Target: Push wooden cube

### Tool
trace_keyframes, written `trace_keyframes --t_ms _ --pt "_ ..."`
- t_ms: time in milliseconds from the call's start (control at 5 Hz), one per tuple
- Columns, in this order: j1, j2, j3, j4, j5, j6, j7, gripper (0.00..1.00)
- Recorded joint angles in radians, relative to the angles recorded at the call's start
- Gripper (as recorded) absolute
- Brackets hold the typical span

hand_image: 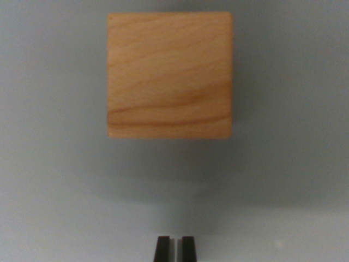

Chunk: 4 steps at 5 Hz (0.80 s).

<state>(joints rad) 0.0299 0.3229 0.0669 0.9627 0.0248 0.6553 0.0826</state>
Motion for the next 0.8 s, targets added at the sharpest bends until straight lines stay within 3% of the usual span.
trace_keyframes --t_ms 800 --pt "0.0002 0.018 -0.001 0.030 -0.0010 0.012 0.000 1.00"
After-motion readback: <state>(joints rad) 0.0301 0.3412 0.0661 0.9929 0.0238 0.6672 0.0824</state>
